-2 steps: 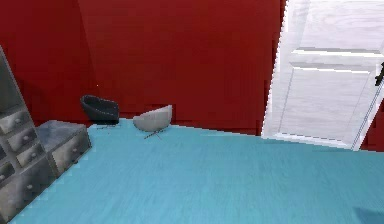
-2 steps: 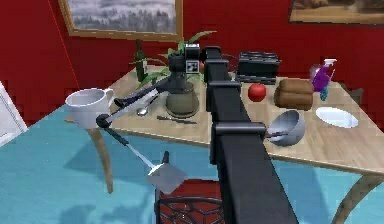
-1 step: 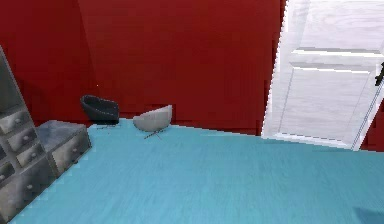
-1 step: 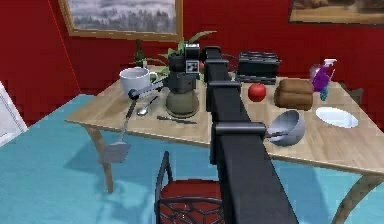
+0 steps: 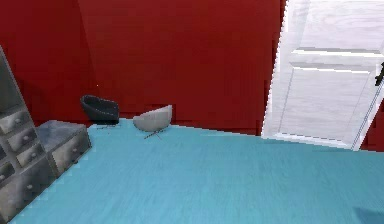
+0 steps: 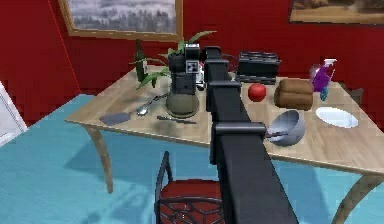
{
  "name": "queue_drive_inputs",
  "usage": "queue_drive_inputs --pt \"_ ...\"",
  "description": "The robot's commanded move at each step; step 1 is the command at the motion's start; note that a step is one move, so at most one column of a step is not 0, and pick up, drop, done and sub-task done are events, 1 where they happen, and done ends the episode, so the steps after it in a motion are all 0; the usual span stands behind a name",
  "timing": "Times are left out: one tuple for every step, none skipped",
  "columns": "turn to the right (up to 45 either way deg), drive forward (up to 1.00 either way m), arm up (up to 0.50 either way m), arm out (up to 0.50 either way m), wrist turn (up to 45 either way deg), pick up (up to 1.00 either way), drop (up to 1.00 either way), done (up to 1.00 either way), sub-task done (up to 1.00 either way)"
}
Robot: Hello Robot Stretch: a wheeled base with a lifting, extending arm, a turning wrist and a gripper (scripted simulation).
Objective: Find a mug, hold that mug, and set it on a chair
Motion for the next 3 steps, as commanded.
queue_drive_inputs --pt "0.0 0.0 0.0 0.0 12.0 0.0 0.0 0.0 0.0" --pt "0.0 0.0 -0.44 0.0 0.0 0.0 0.0 0.0 0.0" --pt "0.0 0.0 -0.5 0.0 0.0 0.0 0.0 0.0 0.0"
